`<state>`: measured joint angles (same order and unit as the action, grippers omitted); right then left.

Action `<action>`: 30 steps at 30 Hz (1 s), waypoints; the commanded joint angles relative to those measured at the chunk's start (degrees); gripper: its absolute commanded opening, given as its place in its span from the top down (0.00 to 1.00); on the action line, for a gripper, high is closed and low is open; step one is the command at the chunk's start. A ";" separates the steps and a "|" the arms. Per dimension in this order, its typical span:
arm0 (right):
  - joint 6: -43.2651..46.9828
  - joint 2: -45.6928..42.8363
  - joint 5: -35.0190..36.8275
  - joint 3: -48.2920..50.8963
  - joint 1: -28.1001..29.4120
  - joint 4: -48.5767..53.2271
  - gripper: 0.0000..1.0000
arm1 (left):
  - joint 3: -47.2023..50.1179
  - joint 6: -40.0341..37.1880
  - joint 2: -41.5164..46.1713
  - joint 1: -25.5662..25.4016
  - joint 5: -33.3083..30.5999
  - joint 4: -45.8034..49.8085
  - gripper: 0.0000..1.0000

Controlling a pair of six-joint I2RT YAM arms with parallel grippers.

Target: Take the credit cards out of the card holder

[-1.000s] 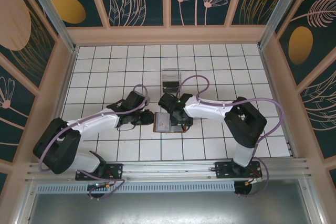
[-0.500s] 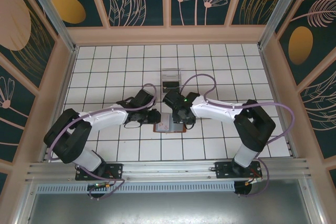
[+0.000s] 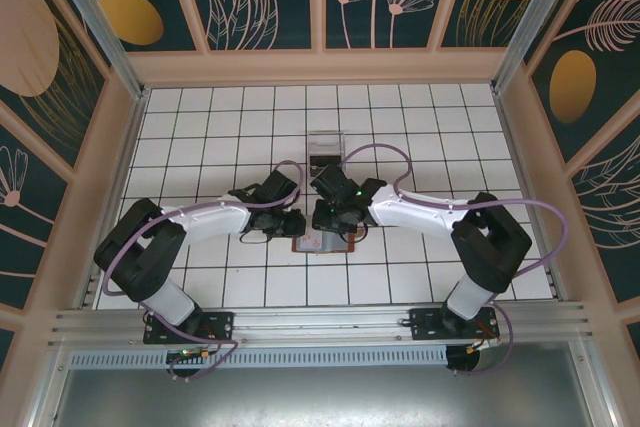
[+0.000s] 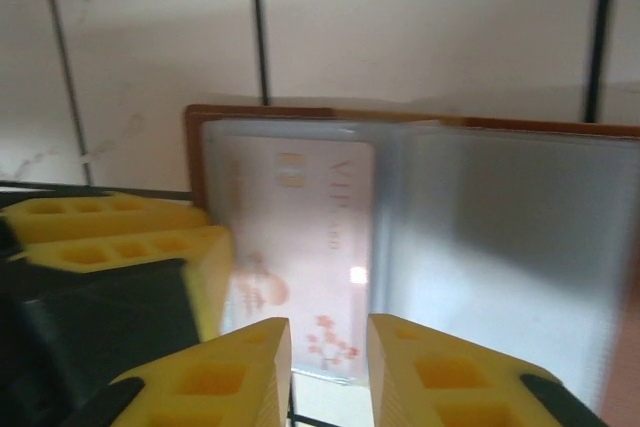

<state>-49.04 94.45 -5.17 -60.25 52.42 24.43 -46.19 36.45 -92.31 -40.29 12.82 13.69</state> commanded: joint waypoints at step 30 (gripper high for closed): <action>-0.99 5.44 -3.62 5.59 -2.90 -5.95 0.80 | 1.18 -0.14 -0.51 -0.36 -1.17 1.29 0.77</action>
<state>-49.91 99.57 -11.84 -55.29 49.80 14.35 -46.02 36.45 -92.31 -40.29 12.82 13.54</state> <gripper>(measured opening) 0.197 0.227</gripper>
